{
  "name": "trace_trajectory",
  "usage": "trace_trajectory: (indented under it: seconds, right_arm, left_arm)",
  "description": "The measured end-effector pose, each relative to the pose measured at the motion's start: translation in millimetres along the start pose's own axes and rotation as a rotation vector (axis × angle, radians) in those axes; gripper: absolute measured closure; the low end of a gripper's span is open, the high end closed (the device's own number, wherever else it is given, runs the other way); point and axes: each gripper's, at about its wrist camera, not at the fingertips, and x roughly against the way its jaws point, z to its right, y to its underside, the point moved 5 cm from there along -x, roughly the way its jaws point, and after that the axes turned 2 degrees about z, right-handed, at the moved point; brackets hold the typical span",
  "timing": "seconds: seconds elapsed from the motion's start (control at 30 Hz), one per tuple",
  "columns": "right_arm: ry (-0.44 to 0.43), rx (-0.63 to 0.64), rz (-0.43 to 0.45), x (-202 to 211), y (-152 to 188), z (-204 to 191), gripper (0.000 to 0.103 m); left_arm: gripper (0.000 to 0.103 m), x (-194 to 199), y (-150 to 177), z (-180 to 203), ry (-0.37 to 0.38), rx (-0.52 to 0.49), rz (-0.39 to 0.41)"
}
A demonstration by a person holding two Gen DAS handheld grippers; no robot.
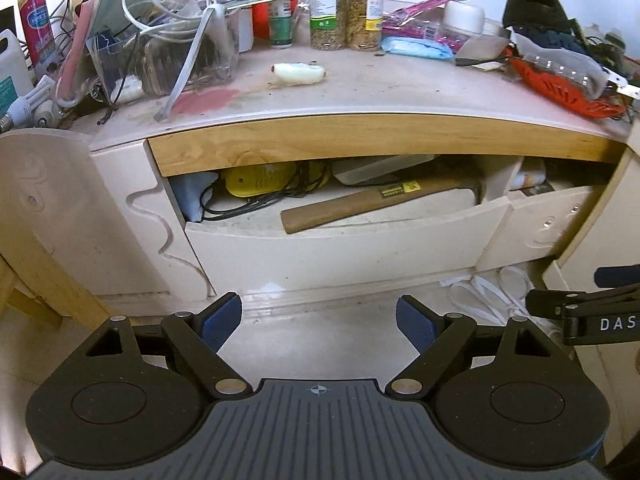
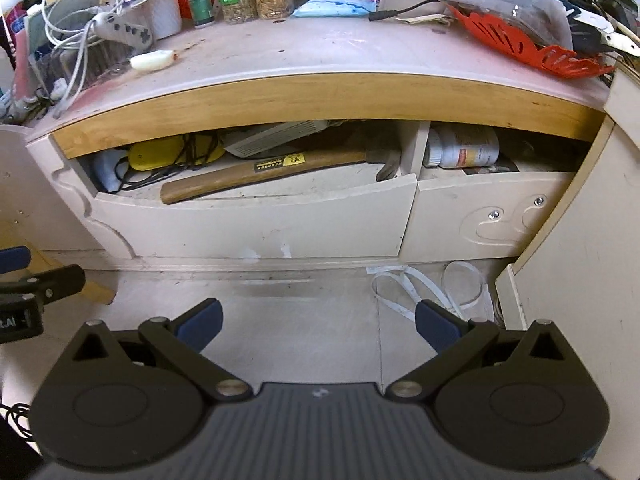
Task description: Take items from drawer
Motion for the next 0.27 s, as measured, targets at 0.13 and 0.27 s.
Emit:
trace_trajectory:
  seconds: [0.13,0.27]
  right_arm:
    - [-0.016,-0.007,-0.002,4.8,4.4,-0.6,0.0]
    - [-0.033,-0.009,-0.002,7.8,7.0,-2.3,0.0]
  left_arm:
    - [0.018,2.7,2.6,3.4,0.011,-0.009,0.001]
    - [0.018,3.6,4.6,4.6,0.012,-0.014,0.01]
